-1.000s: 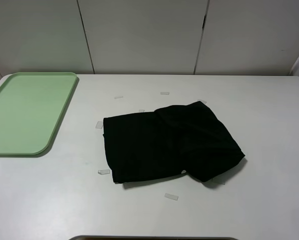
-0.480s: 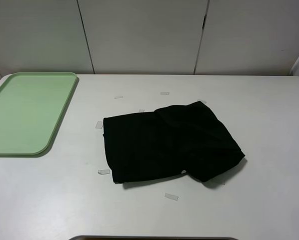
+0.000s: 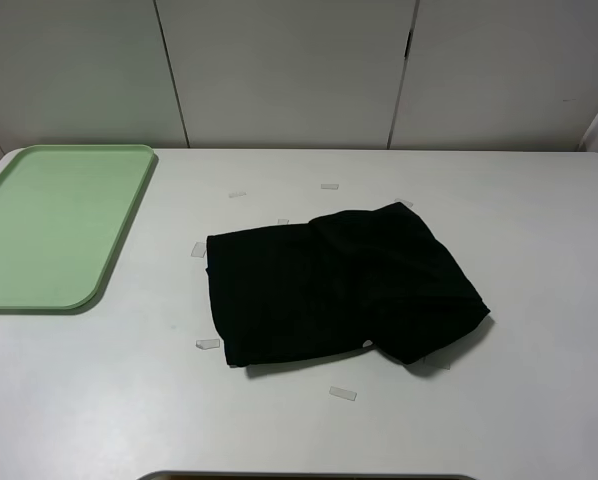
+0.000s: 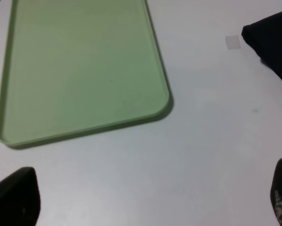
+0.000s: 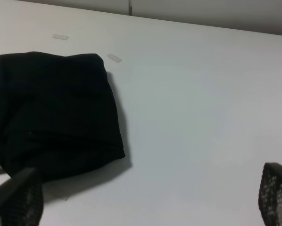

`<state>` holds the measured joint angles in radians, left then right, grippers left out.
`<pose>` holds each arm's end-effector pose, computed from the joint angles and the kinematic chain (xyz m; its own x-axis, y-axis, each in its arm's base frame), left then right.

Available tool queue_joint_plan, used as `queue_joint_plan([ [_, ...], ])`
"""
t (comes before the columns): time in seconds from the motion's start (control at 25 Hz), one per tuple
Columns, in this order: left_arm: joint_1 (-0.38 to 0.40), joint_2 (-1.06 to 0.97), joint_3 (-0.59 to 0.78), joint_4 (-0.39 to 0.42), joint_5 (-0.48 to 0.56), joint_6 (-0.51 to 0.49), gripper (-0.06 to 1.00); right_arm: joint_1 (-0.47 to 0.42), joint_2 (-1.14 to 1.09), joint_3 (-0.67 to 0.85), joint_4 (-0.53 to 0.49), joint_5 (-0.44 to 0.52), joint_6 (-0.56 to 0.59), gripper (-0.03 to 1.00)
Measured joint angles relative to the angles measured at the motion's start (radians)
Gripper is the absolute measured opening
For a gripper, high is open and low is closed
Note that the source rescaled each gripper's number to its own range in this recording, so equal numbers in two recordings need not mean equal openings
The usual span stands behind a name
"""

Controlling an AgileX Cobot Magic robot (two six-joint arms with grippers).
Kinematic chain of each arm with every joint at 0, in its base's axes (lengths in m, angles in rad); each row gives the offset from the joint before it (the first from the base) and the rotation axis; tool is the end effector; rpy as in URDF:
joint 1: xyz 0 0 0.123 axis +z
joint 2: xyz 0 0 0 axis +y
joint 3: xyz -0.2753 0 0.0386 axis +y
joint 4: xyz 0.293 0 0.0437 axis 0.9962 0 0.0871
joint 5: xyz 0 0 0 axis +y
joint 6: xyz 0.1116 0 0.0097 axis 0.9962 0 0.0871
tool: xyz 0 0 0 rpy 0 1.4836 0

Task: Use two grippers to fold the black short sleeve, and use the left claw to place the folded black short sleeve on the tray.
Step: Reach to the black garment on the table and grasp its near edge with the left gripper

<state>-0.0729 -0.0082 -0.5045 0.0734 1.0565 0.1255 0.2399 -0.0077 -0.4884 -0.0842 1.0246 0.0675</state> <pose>0.0590 0.0029 0.2919 -0.4305 0.1925 -0.8818 0.0859 0.9813 0.1723 0.0625 0.0070 0.2898 -0.4175 -0.0778 -0.9053 -0.1640 0.9864 -0.0092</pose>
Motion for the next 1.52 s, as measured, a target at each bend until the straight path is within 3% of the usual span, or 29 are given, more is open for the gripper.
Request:
queue_joint_plan([
  [0.36, -0.017, 0.000, 0.000, -0.019, 0.000, -0.030, 0.98, 0.000, 0.000, 0.000, 0.000, 0.000, 0.000, 1.00],
  [0.48, -0.017, 0.062, -0.001, -0.112, -0.001, -0.133, 0.98, 0.000, 0.000, 0.000, 0.000, 0.000, 0.000, 1.00],
  [0.72, -0.017, 0.367, -0.017, -0.305, -0.101, -0.125, 0.98, 0.000, 0.000, 0.000, 0.000, 0.000, 0.000, 1.00],
  [0.88, -0.017, 0.648, -0.019, -0.497, -0.245, -0.007, 0.98, 0.000, 0.000, 0.000, 0.000, 0.000, 0.000, 1.00],
  [1.2, -0.032, 1.152, -0.019, -0.819, -0.512, 0.332, 0.98, 0.000, 0.000, 0.000, 0.000, 0.000, 0.000, 1.00],
  [1.52, -0.113, 1.440, -0.020, -1.093, -0.658, 0.567, 0.98, 0.000, 0.000, 0.000, 0.000, 0.000, 0.000, 1.00],
])
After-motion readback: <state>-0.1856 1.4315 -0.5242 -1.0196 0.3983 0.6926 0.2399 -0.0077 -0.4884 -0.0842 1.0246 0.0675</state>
